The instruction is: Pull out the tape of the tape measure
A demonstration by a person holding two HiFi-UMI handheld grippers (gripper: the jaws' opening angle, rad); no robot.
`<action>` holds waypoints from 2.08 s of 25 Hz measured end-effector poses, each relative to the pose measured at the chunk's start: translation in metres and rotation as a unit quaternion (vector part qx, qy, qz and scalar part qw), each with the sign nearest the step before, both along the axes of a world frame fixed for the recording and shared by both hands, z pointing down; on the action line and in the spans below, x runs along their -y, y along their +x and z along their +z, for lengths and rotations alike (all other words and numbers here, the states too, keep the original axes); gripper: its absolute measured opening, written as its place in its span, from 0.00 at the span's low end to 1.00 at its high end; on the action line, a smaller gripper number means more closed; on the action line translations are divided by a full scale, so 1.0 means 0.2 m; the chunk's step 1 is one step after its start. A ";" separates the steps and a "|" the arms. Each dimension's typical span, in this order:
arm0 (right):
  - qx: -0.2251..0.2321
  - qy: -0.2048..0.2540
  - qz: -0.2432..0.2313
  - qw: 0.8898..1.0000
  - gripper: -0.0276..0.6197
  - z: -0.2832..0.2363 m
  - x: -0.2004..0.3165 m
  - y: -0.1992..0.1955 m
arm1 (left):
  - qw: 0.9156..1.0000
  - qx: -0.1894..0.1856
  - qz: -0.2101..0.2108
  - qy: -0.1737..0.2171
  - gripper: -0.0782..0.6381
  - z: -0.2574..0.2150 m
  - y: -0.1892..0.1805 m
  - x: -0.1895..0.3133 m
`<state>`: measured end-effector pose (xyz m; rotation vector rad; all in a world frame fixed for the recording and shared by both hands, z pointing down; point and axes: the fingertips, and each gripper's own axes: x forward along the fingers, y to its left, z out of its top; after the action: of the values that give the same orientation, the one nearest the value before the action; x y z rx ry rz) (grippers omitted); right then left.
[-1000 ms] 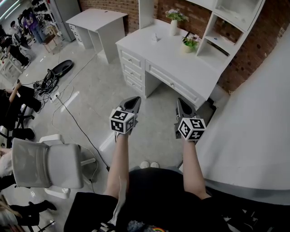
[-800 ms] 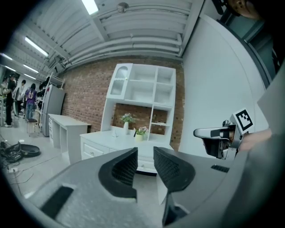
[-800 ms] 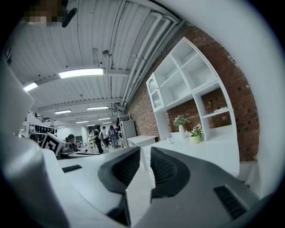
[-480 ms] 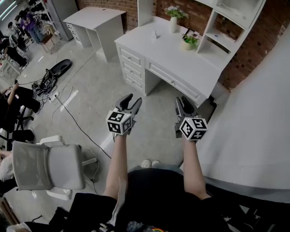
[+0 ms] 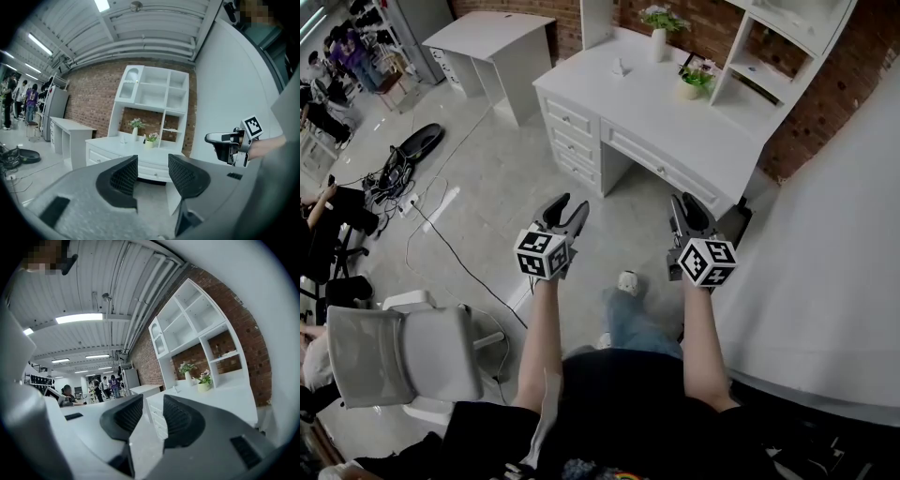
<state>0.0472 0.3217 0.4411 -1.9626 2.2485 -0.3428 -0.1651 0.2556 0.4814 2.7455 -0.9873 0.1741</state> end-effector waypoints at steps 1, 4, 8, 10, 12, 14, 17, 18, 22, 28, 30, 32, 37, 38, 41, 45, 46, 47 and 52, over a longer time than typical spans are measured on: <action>-0.002 0.001 -0.003 1.000 0.22 0.00 0.04 0.00 | 1.000 0.000 -0.001 -0.001 0.35 0.01 0.00 0.04; -0.003 0.003 -0.008 1.000 0.22 0.02 0.21 0.04 | 1.000 0.003 -0.004 -0.002 0.35 0.04 0.03 0.20; -0.004 0.011 -0.015 1.000 0.22 0.06 0.55 0.12 | 1.000 0.009 -0.012 0.005 0.35 0.09 0.10 0.51; -0.005 0.014 -0.019 1.000 0.23 0.09 0.77 0.17 | 1.000 0.010 -0.019 0.007 0.35 0.13 0.14 0.70; 0.000 0.016 -0.020 1.000 0.23 0.11 1.02 0.23 | 1.000 0.014 -0.025 0.010 0.35 0.16 0.18 0.92; 0.001 0.014 -0.028 1.000 0.23 0.11 1.29 0.28 | 0.999 0.023 -0.030 0.018 0.35 0.17 0.24 1.17; -0.014 0.006 -0.046 0.999 0.23 0.10 1.70 0.35 | 0.999 0.023 -0.033 0.020 0.35 0.14 0.36 1.57; -0.014 0.003 -0.051 0.999 0.23 0.09 1.83 0.38 | 0.999 0.022 -0.035 0.019 0.35 0.13 0.41 1.69; -0.015 -0.010 -0.068 0.998 0.23 0.09 2.30 0.50 | 0.999 0.009 -0.047 0.008 0.35 0.10 0.56 2.16; 0.016 -0.020 -0.075 0.997 0.23 0.13 2.72 0.62 | 0.999 0.033 -0.039 0.006 0.35 0.10 0.72 2.57; 0.022 -0.023 -0.077 0.997 0.23 0.15 2.80 0.64 | 0.999 0.036 -0.035 0.005 0.35 0.10 0.75 2.64; 0.024 -0.027 -0.078 0.996 0.23 0.16 2.85 0.65 | 0.999 0.037 -0.033 0.002 0.35 0.11 0.77 2.69; 0.017 -0.038 -0.074 0.996 0.23 0.16 2.95 0.68 | 0.999 0.036 -0.011 -0.006 0.35 0.13 0.85 2.82; 0.015 -0.037 -0.072 0.997 0.23 0.15 2.97 0.69 | 0.999 0.038 -0.005 -0.005 0.35 0.13 0.87 2.85; 0.012 -0.034 -0.062 0.997 0.23 0.13 3.03 0.72 | 0.999 0.040 0.016 0.001 0.35 0.11 0.95 2.95; 0.012 -0.034 -0.057 0.998 0.23 0.11 3.11 0.75 | 0.998 0.050 0.048 0.005 0.35 0.11 1.04 3.10; 0.012 -0.035 -0.057 0.998 0.23 0.11 3.14 0.76 | 0.997 0.055 0.059 0.005 0.35 0.12 1.07 3.13; 0.013 -0.036 -0.058 0.998 0.23 0.11 3.16 0.77 | 0.996 0.060 0.070 0.005 0.35 0.13 1.10 3.17; 0.020 -0.057 -0.060 0.996 0.23 0.19 3.25 0.80 | 0.986 0.087 0.143 -0.003 0.35 0.25 1.26 3.34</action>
<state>0.2065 -0.3282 0.4791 -1.8577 2.3766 -0.5294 0.0862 -0.4114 0.5307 2.8931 -0.6202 0.4682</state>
